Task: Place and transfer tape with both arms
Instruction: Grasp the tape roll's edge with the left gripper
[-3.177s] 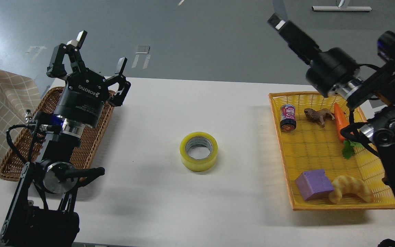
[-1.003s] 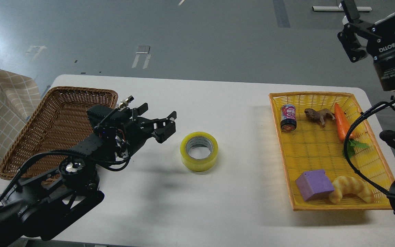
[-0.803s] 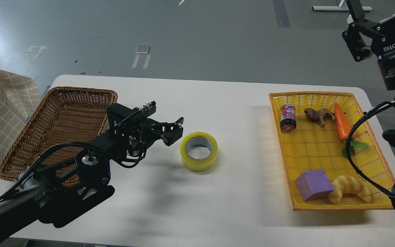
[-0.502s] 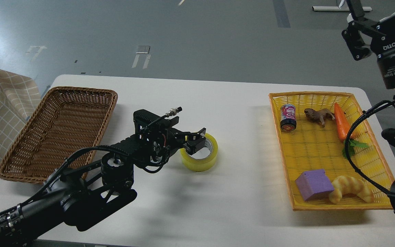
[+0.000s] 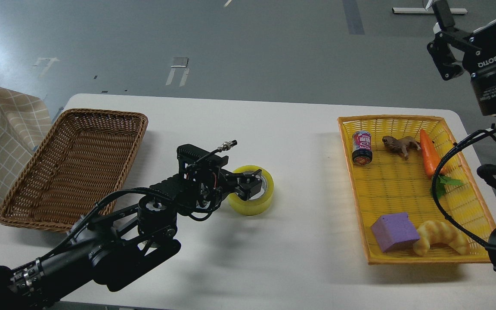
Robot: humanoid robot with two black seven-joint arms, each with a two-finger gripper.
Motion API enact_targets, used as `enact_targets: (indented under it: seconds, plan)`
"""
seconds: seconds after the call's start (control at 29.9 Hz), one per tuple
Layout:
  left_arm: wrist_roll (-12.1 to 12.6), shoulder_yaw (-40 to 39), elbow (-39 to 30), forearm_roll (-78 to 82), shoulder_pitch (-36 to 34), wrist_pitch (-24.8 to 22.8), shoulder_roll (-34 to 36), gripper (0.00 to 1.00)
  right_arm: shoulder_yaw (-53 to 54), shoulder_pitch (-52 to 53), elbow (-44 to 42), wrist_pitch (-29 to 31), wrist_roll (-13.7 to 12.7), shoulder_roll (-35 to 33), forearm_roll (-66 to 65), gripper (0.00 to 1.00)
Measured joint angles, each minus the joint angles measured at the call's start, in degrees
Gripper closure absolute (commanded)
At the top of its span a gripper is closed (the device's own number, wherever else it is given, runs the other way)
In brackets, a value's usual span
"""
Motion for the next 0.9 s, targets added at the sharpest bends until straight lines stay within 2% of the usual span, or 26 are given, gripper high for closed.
enact_targets:
  seconds: [0.13,0.5,0.57,0.6,0.64,0.77,0.9]
  plan:
    - [-0.1,0.0,0.9,0.0,0.0,0.1,-0.4,0.07,0.2,-0.6,0.0,0.0,0.1,-0.1,0.0,0.0]
    - [-0.1,0.1,2.1,0.0,0.5,0.7,-0.9,0.07,0.6,-2.6,0.5,-0.2,0.3,0.0,0.0,0.0]
    - [-0.1,0.2,2.2,0.0,0.5,0.7,-1.2,0.17,0.8,-2.8,0.5,-0.2,0.3,0.0,0.0,0.0]
    - [-0.1,0.2,2.2,0.0,0.5,0.7,-1.3,0.39,0.9,-2.8,0.5,-0.2,0.3,0.0,0.0,0.0]
    - [-0.1,0.2,2.2,0.0,0.6,0.7,-1.3,0.47,1.0,-2.9,0.5,-0.2,0.3,0.0,0.0,0.0]
    - [-0.3,0.3,2.2,0.0,0.7,0.7,-1.3,0.62,1.0,-3.1,0.4,-0.2,0.3,0.0,0.0,0.0]
    - [-0.5,0.3,2.3,0.0,0.8,0.7,-1.1,0.63,1.1,-3.1,0.4,-0.2,0.3,0.0,0.0,0.0]
